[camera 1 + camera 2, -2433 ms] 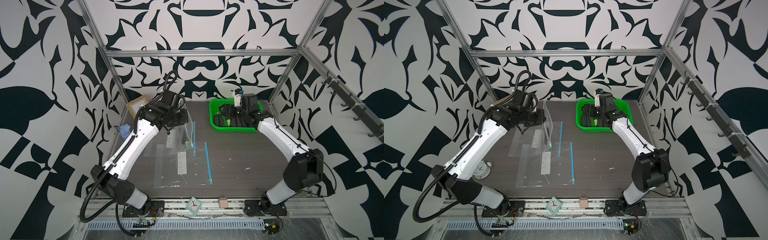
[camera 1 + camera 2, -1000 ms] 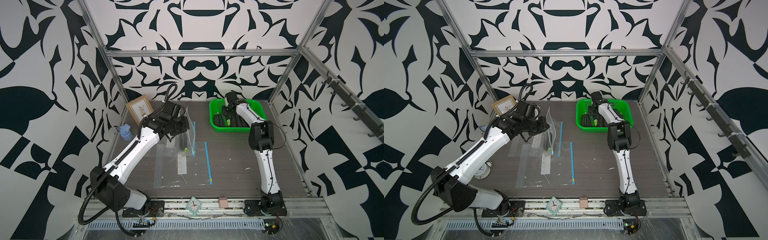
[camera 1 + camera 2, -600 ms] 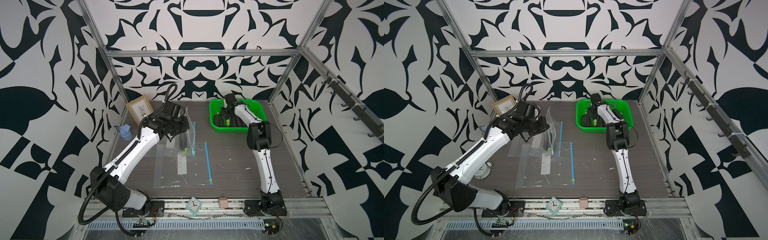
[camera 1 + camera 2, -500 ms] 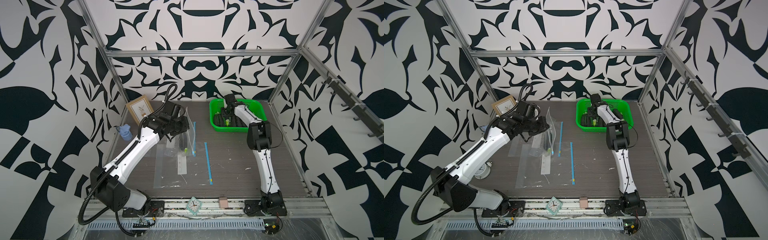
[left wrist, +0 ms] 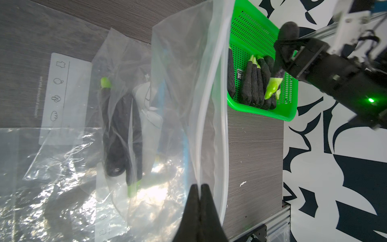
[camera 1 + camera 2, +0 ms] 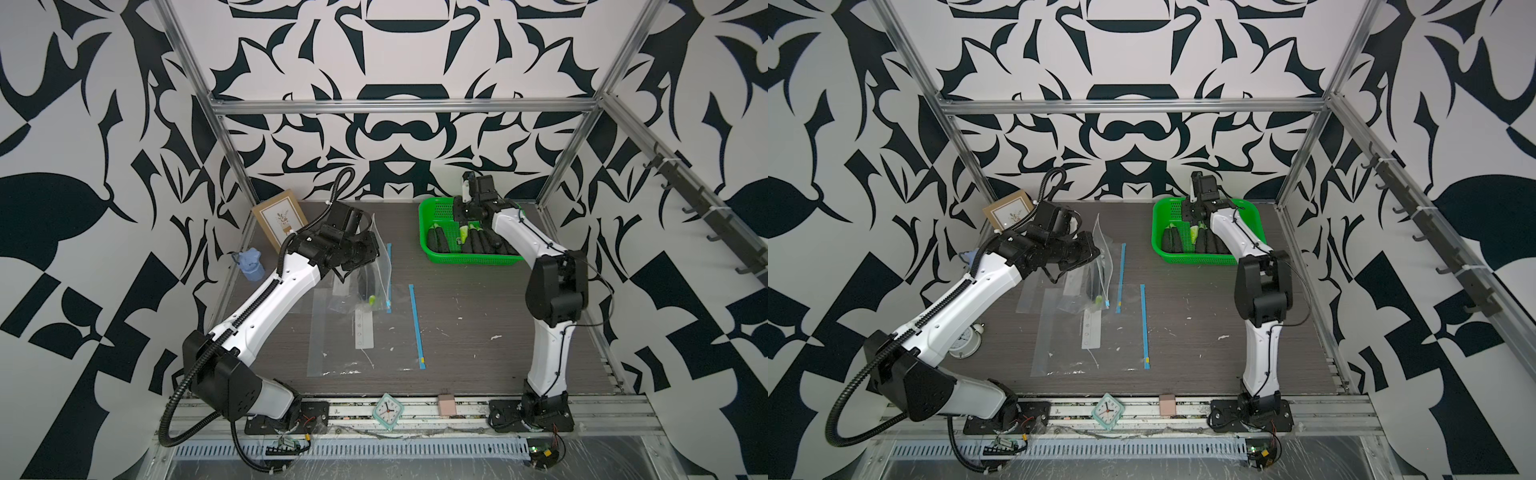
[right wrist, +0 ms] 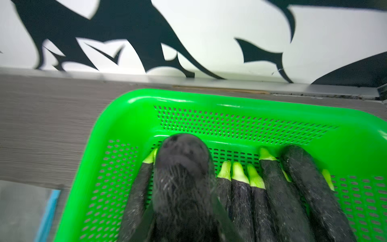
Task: Place the eggplant in a zip-top bag and seal the zipper
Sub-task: Pick up the eggplant from the basket, then place the eggplant in the zipper food storage bag.
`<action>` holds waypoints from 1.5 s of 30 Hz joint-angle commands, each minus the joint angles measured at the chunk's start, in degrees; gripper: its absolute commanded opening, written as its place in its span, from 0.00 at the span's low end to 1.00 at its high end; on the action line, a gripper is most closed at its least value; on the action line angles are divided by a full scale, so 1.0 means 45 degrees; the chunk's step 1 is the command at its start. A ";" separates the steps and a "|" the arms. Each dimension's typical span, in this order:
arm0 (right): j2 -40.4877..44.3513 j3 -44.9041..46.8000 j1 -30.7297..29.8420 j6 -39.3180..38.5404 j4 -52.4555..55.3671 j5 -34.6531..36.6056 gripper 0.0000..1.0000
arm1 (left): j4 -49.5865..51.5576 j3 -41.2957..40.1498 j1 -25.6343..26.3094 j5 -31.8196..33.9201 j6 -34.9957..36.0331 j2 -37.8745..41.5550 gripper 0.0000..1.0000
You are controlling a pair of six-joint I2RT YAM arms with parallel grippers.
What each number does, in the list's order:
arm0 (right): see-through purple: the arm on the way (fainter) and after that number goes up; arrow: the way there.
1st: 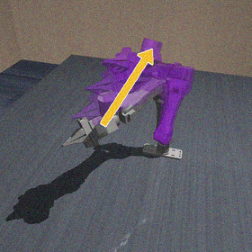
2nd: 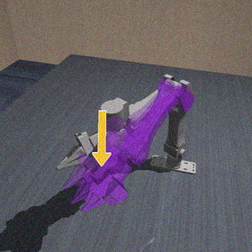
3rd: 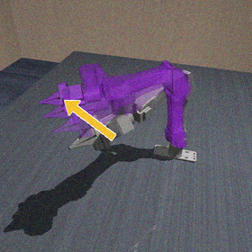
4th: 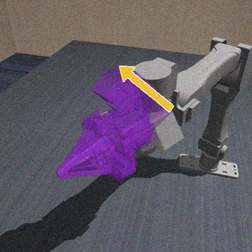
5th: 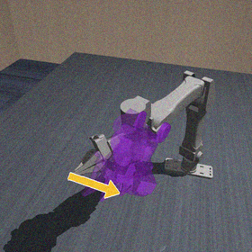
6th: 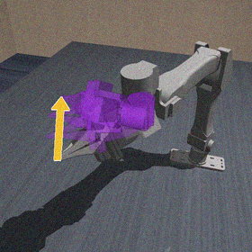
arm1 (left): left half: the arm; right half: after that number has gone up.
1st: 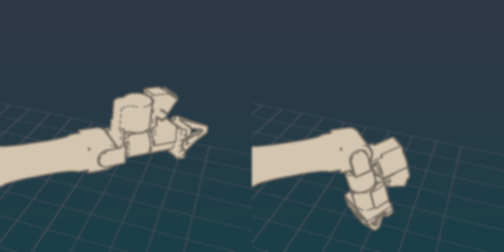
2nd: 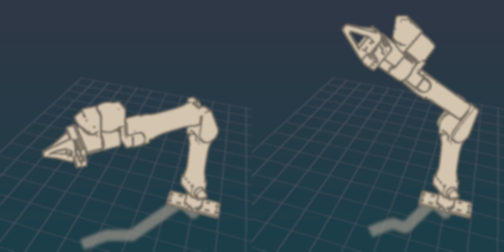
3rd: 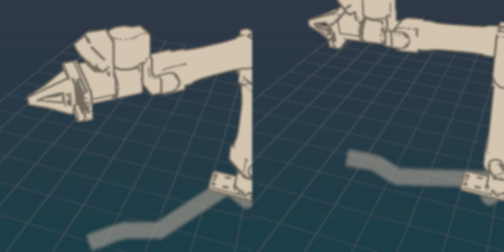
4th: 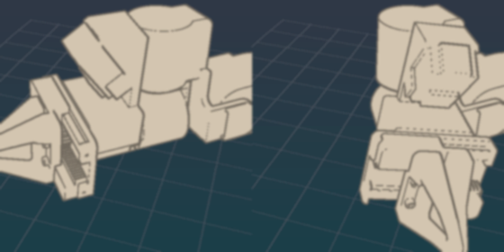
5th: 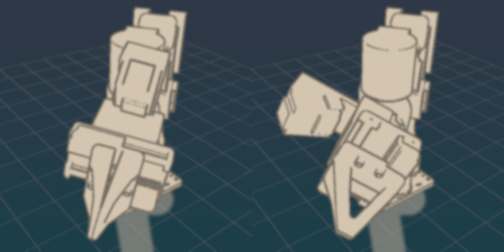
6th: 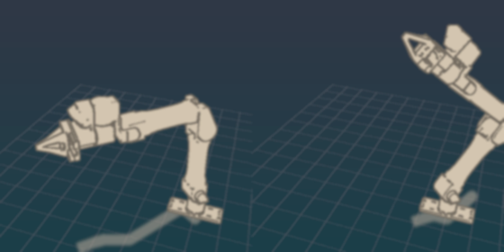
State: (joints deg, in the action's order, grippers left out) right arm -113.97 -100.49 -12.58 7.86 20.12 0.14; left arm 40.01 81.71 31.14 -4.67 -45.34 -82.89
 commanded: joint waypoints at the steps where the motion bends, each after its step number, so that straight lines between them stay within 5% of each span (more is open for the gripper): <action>1: 0.2353 0.1505 -0.0460 0.0856 -0.1716 -0.0927 0.13 | -0.0418 -0.0149 0.0004 0.0177 -0.0713 0.0290 0.00; 10: 0.6827 0.5377 -0.3639 0.2465 -0.4212 -0.0826 0.13 | -0.0444 0.0604 0.0339 -0.0031 -0.0379 -0.0030 0.00; 19: 0.7020 0.6318 -0.6689 0.3680 -0.7207 0.0900 0.12 | -0.0090 0.1193 0.0542 0.0138 -0.0169 -0.0095 0.00; 45: 0.6070 0.5416 -0.6990 0.3584 -0.8844 0.1812 0.12 | 0.0174 0.1490 0.0787 0.0148 -0.0079 -0.0246 0.00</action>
State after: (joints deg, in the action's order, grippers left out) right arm -87.11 -74.52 -43.92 23.90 -15.22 6.96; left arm 39.31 86.46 34.46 -4.29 -46.02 -83.83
